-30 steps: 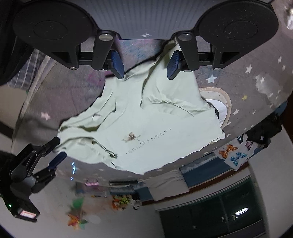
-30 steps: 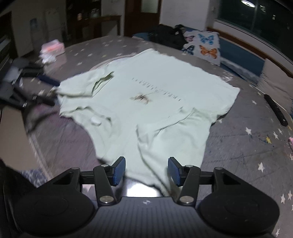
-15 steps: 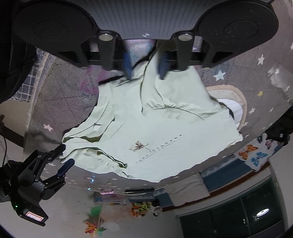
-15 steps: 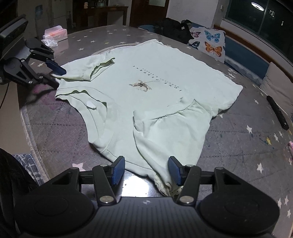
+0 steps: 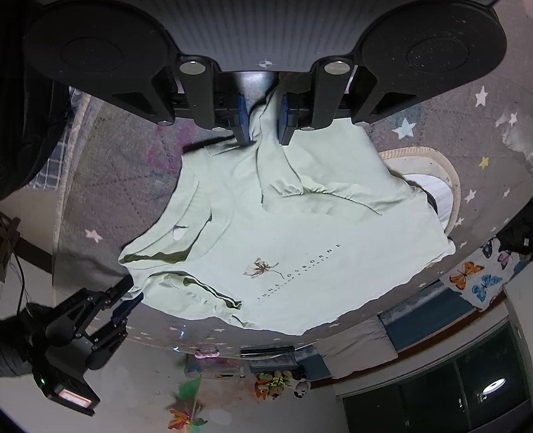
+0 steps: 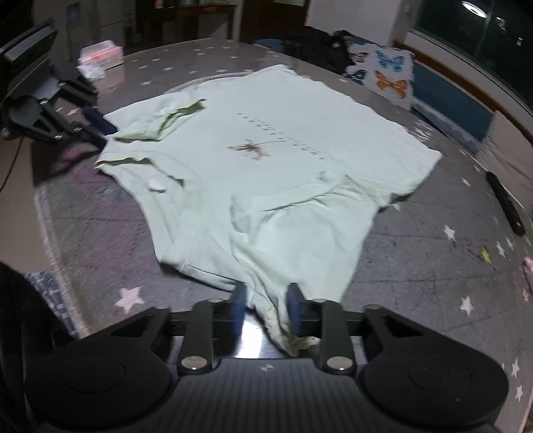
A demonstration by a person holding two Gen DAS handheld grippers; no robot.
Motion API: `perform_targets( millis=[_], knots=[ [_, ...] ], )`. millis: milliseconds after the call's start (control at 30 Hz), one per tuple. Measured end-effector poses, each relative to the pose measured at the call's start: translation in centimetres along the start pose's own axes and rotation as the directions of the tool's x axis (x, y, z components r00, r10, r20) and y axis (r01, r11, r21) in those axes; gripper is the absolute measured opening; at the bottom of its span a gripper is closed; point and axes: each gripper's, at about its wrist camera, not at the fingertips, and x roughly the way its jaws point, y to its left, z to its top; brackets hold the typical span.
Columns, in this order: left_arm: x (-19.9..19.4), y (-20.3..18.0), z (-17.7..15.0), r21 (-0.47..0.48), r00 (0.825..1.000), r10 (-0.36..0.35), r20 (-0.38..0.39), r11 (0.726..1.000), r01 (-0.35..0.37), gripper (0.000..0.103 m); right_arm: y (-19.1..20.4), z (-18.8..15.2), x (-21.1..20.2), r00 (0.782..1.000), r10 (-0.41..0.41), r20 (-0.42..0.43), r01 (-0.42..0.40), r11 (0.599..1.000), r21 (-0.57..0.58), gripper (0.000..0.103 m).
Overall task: Fold clothes
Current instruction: 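Move both grippers to the shirt hem and close them on it, then lift the hem with both grippers and fold it toward the collar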
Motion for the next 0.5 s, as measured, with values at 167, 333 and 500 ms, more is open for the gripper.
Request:
perform_targets(
  millis=[167,333,500],
  knots=[
    [0.1,-0.4,0.2,-0.009,1.000,0.029,0.009,1.000,-0.029,0.006,0.5,-0.2,-0.2,0.999,-0.041,0.020,0.041,0.999,0.005,0.008],
    [-1.2,-1.4,0.5,-0.018,0.994,0.091,0.053,0.996,-0.091,0.005,1.1,-0.2,-1.5,0.993,-0.086,0.082,0.084,0.996,0.033,0.007],
    [-3.8,-2.4,0.8,-0.044,0.979,0.159,0.130,0.987,-0.155,0.005,1.7,-0.2,-4.2,0.974,-0.154,0.169,0.145,0.987,0.062,0.007]
  ],
)
